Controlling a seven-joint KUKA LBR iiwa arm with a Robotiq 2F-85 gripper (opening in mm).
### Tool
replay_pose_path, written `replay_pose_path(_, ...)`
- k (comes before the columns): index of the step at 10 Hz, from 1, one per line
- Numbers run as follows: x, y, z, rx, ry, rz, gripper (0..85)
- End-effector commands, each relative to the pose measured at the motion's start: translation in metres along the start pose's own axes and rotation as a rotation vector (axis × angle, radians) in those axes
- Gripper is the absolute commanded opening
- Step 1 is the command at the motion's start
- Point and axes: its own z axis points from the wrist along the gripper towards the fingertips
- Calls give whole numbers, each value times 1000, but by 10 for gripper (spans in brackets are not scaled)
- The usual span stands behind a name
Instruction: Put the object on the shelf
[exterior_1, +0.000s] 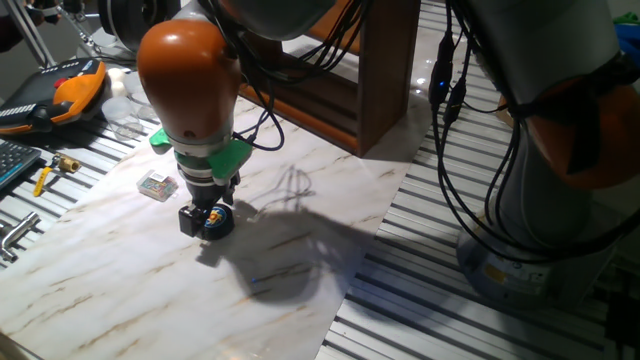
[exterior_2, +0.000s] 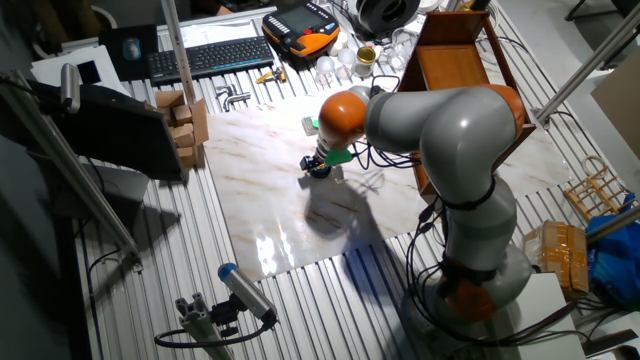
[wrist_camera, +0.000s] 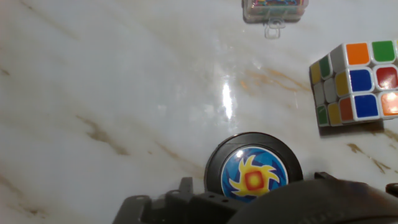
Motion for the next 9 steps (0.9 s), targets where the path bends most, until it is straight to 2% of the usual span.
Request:
replay_pose_path(1, 0, 0, 1, 0, 0, 0, 850)
replay_pose_path(9, 0, 1, 7, -5, -8, 2, 850)
